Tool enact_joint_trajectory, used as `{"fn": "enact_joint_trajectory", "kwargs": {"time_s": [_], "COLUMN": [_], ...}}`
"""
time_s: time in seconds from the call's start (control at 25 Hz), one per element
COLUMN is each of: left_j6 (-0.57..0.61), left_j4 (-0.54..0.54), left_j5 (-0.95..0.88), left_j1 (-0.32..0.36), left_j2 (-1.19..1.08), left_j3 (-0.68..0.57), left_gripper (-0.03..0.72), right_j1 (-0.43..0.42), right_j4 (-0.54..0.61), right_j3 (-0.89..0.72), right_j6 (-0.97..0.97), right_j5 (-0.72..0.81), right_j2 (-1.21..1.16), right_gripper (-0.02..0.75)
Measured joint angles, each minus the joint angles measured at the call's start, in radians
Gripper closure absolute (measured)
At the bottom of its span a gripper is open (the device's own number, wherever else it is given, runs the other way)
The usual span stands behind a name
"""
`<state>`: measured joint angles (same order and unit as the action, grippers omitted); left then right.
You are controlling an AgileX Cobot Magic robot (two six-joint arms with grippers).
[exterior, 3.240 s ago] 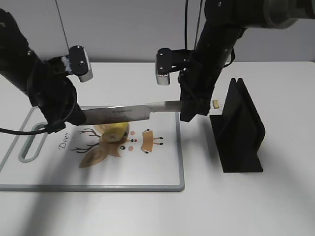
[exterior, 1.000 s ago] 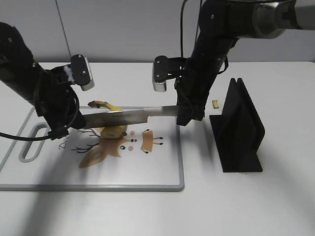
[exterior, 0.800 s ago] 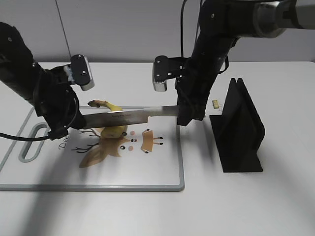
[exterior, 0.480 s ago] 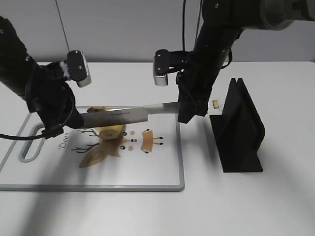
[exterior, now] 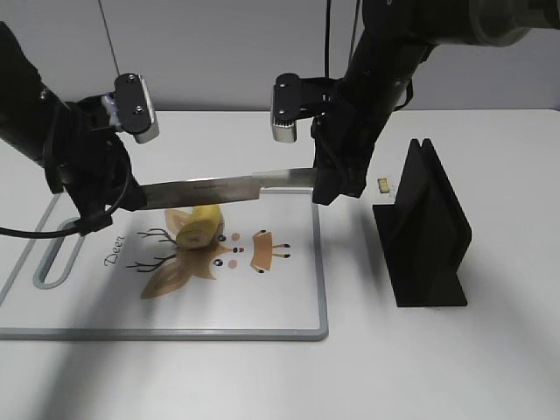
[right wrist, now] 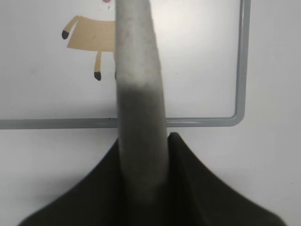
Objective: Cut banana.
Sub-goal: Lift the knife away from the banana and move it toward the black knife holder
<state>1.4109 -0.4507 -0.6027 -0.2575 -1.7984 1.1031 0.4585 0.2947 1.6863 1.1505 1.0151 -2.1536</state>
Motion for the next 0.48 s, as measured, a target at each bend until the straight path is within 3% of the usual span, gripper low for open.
{"fn": "enact_joint_trajectory", "kwargs": {"time_s": [0.48], "left_j6": [0.0], "left_j4": [-0.012], "left_j5": [0.006], "left_j1": [-0.001], "left_j2": [-0.053], "left_j3": [0.0], "left_gripper": [0.685], "right_j1": [0.0], "right_j4": [-0.006], "right_j3": [-0.003], "right_j6": [0.001], "right_j5": [-0.004], "right_j2": [-0.013], "right_gripper": [0.547]}}
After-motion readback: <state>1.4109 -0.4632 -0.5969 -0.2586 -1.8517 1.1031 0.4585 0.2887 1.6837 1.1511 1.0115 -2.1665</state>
